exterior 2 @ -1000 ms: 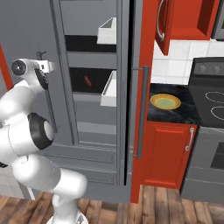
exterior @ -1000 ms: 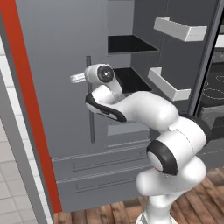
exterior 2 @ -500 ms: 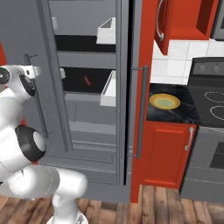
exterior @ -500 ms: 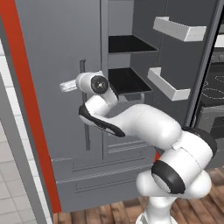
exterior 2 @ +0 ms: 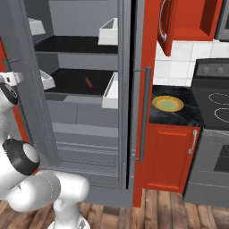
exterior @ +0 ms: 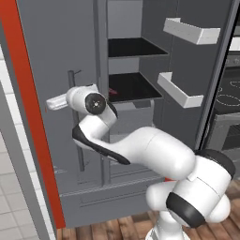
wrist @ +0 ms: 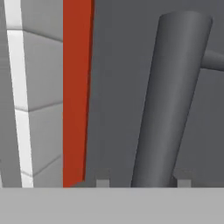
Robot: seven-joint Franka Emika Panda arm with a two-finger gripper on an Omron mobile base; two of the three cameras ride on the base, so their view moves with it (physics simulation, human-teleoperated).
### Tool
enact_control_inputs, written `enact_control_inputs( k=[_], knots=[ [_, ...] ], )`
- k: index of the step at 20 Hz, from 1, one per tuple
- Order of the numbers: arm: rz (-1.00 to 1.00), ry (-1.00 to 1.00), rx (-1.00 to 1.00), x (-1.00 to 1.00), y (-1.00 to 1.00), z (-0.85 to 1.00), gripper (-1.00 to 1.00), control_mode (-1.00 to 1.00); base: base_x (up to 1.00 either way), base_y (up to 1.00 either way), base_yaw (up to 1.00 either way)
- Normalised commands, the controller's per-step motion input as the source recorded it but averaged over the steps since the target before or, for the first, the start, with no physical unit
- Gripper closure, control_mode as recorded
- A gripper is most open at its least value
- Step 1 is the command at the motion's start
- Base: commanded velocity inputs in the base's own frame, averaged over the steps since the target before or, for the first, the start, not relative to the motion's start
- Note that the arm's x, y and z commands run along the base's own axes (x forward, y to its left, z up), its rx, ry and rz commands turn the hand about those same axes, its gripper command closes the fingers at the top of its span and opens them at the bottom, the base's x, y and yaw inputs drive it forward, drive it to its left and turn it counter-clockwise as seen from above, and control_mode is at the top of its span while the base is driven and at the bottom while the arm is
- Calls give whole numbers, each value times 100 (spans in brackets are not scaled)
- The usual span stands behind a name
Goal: Move the hot dog bun to the plate on the dining table and place the condiment next to that plate. Then navigate to the fridge and take the sausage and place it on the plate as well.
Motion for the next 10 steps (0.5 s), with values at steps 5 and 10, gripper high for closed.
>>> enact_control_inputs(
  k=[5, 10],
  knots=[
    [1, 1, 1, -43, 86, -4, -100, -100, 0, 0, 0],
    [-7, 8, 13, -47, -1, 3, -100, -100, 0, 0, 0]
  ],
)
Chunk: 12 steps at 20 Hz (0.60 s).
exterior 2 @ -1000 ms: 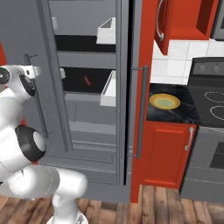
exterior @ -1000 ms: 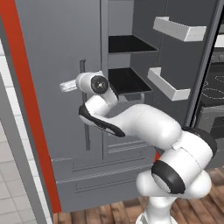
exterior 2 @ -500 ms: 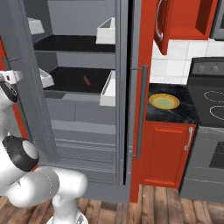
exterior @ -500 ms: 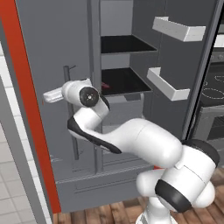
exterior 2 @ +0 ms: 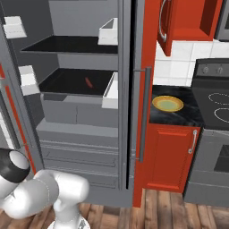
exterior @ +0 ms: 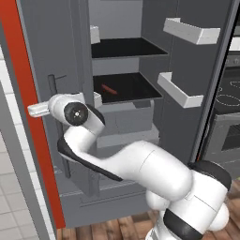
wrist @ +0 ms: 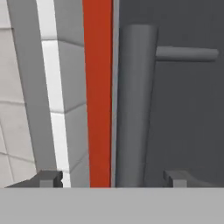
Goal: Move the hot dog bun to the plate on the dining table and place the condiment next to that plate. Then navigate to the fridge and take the sausage and place it on the plate as well.
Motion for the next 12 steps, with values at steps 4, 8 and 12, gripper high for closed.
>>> enact_control_inputs(
  k=[4, 8, 12],
  knots=[
    [-20, 0, 22, -72, -43, 20, -100, -100, 0, 0, 0],
    [-19, 0, 33, -68, -58, 35, -100, -100, 0, 0, 0],
    [-8, 3, 38, -41, -89, 35, -100, -100, 0, 0, 0]
  ],
)
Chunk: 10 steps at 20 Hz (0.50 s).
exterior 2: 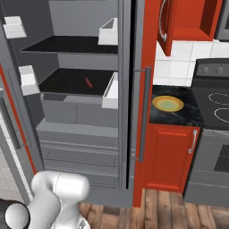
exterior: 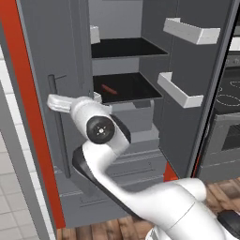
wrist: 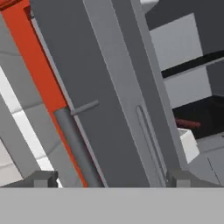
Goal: Move the hot dog bun to the plate on the dining table and place the condiment next to that plate. Then navigate to the fridge and take the sausage and place it on the plate as well.
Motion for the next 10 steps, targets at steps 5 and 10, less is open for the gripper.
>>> enact_control_inputs(
  k=[5, 10],
  knots=[
    [-1, 13, 36, -6, -100, 12, -100, -100, 0, 0, 0],
    [1, 9, 35, 20, -95, -2, -100, -100, 0, 0, 0]
  ],
)
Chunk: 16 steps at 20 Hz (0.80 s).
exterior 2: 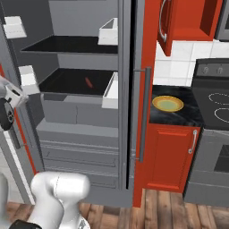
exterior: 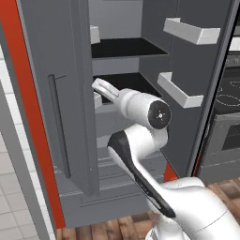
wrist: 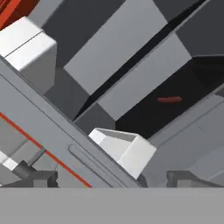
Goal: Move the hot dog bun to the plate on the dining table and place the condiment next to that plate. Then navigate to the fridge and take the sausage and place it on the plate as well.
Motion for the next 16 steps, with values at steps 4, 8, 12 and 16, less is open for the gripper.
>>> enact_control_inputs(
  k=[4, 8, 12, 16],
  knots=[
    [6, 0, 37, 49, -73, -12, -100, -100, 0, 0, 0],
    [0, 7, 40, 87, -36, 0, -100, -100, 0, 0, 0],
    [3, 12, 38, 94, -5, 0, -100, -100, 0, 0, 0],
    [4, 14, 29, 83, 0, 4, -100, -100, 0, 0, 0]
  ],
)
